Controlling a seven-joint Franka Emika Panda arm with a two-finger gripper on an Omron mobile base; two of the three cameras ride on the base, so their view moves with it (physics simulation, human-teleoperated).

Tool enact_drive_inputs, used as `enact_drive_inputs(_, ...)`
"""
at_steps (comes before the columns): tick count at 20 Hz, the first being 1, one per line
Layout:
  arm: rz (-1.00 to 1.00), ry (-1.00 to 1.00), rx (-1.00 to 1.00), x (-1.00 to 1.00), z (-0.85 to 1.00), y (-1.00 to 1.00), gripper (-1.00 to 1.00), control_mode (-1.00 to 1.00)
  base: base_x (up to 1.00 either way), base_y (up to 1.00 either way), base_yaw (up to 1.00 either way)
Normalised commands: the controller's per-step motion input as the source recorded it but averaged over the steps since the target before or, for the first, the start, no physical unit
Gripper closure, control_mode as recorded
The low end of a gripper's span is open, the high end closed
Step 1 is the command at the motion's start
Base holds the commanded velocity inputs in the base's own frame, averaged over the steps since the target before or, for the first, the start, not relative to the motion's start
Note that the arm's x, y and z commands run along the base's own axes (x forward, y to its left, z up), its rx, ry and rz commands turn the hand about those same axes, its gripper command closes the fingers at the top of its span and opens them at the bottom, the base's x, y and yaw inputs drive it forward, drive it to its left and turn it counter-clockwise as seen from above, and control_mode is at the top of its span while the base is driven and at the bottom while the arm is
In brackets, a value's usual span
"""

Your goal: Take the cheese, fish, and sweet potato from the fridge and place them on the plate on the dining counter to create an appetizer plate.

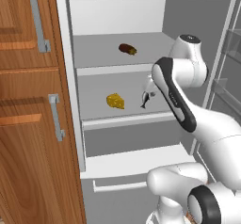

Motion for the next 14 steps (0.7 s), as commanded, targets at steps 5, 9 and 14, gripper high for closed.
enact_drive_inputs(5, 0.00, -0.30, -0.03, -0.26, 0.15, 0.05, -1.00, -1.00, 0.00, 0.00, 0.00)
enact_drive_inputs(9, 0.00, -0.29, -0.03, -0.15, 0.13, 0.09, -1.00, -1.00, 0.00, 0.00, 0.00)
enact_drive_inputs(14, 0.00, -0.21, -0.01, -0.02, 0.23, 0.13, -1.00, -1.00, 0.00, 0.00, 0.00)
